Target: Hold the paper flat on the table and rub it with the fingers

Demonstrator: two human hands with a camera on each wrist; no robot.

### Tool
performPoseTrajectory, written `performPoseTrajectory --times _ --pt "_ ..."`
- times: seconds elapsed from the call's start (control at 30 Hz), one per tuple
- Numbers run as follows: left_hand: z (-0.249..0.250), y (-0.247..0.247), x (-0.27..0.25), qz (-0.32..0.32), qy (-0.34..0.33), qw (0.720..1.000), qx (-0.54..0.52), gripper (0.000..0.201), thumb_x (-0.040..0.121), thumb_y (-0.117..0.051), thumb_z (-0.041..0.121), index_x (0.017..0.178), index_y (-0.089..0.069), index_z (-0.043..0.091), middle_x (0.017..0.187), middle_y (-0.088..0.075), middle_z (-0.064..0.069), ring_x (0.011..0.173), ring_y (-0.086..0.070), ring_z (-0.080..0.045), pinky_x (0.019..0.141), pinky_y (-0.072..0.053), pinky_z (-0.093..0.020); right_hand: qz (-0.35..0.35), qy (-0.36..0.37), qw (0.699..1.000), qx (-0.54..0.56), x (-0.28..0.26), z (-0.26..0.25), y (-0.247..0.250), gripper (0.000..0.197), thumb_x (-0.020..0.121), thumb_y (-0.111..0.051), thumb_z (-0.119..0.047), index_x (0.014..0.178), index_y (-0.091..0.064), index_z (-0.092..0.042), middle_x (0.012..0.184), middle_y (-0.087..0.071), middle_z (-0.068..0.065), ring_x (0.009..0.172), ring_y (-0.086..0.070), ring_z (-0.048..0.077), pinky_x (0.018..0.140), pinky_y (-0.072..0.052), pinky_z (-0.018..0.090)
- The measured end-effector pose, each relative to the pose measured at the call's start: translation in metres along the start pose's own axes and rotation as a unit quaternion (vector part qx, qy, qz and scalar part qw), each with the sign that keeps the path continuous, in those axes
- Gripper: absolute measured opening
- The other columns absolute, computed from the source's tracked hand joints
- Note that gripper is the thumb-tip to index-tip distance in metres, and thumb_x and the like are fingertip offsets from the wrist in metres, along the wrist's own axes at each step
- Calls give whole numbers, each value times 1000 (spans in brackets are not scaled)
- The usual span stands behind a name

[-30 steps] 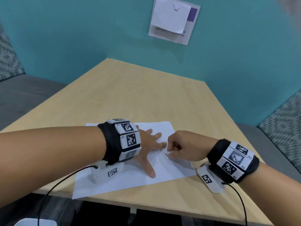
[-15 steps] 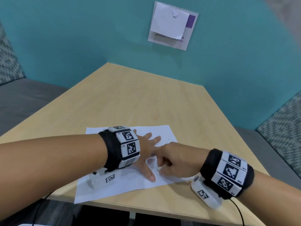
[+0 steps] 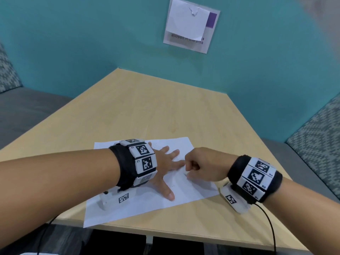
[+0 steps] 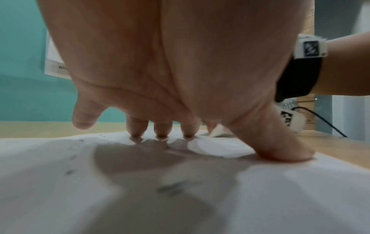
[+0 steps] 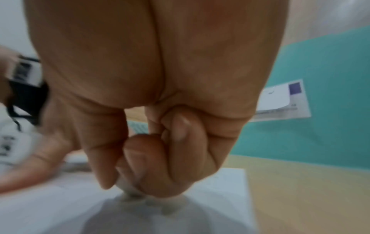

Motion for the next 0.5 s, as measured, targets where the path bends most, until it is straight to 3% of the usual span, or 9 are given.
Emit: performPoseTrajectory --times 0.1,0.17,0.27,0.4,0.5 --pt "0 2 -1 6 -12 1000 -14 109 75 -61 77 149 15 55 165 21 3 152 13 -31 111 -1 -74 -46 47 998 21 -8 -23 -17 7 88 -61 -21 84 -56 -24 67 -50 -15 60 -45 1 58 -35 15" --pt "-1 1 -1 0 -7 1000 -12 112 75 -60 78 149 18 52 164 22 5 152 14 -29 112 0 -73 -31 23 999 17 -4 -10 -7 16 87 -62 -22 77 -53 -30 66 -51 -14 59 -46 2 58 -36 15" --pt "-1 1 0 -4 0 1000 -8 114 76 -59 79 153 19 45 163 24 7 152 16 -27 112 2 -72 4 -27 1000 8 -1 10 6 11 86 -64 -24 78 -56 -26 68 -52 -14 63 -48 7 57 -35 17" --pt "-2 1 1 1 -15 1000 -21 112 74 -61 78 150 16 53 164 23 5 152 16 -30 110 1 -75 -50 49 997 24 -15 -30 -19 5 85 -60 -20 85 -56 -23 67 -51 -13 58 -45 3 56 -37 17" --pt "-5 -1 4 2 -9 1000 -17 115 72 -60 81 150 20 50 164 23 5 152 16 -29 111 2 -74 -27 15 1000 5 -8 -10 -4 9 86 -62 -23 80 -56 -25 66 -52 -14 59 -46 2 56 -35 16"
Point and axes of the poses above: each hand's wrist, its own x-axis towards the middle knuckle, its own y-axis out of the back of the hand, z = x × y, the point moved 7 cm from there along x, towards the middle knuckle
